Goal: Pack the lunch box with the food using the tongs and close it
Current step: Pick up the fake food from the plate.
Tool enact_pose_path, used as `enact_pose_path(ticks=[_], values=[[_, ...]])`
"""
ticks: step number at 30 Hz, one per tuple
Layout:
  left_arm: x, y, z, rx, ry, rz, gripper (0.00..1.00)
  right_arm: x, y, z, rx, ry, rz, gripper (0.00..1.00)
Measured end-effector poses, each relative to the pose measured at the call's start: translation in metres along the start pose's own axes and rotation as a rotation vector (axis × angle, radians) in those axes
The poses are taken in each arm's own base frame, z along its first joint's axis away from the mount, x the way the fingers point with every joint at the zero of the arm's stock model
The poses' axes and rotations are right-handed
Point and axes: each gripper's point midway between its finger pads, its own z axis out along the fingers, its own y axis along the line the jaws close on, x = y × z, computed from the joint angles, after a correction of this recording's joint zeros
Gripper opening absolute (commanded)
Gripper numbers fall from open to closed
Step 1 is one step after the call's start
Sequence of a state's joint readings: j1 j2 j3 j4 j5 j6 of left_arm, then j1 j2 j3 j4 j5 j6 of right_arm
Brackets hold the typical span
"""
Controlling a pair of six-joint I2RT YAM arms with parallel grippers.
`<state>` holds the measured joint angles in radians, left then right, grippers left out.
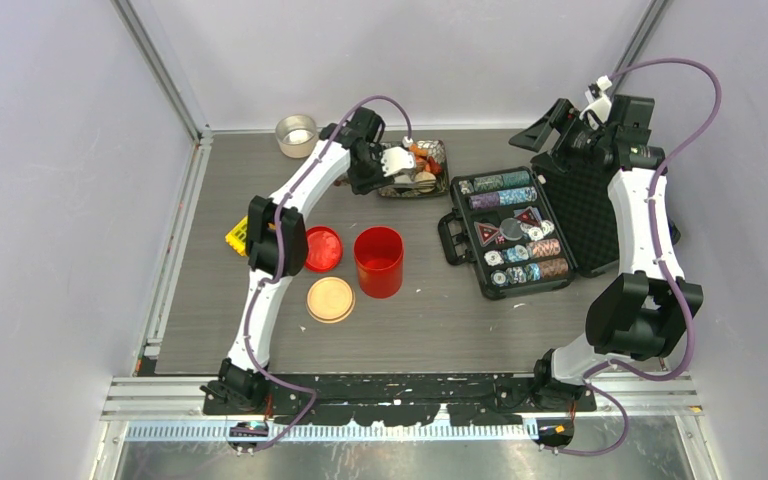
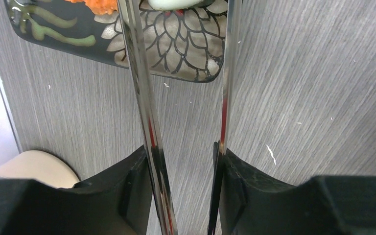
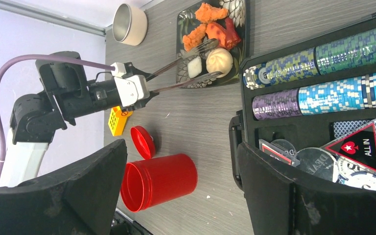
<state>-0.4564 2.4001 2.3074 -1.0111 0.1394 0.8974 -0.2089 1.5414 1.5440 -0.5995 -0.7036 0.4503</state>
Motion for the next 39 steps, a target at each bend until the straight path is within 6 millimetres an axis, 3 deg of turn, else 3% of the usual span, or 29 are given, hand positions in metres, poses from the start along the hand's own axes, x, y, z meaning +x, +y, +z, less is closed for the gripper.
enact_pose_path(ticks=[20,33,39], values=[[-0.008,0.005,-0.004,-0.035,-0.013,0.005,0.28,0.001,-0.001,-0.001,0.002,-0.001,0.002,0.87],[-0.027,0.019,-0.065,-0.123,-0.107,-0.038,0.25,0.003,-0.001,-0.003,0.003,0.000,0.004,0.87],[-0.010,0.035,-0.077,-0.150,-0.125,-0.146,0.24,0.004,-0.001,-0.002,0.004,0.002,0.005,0.87]])
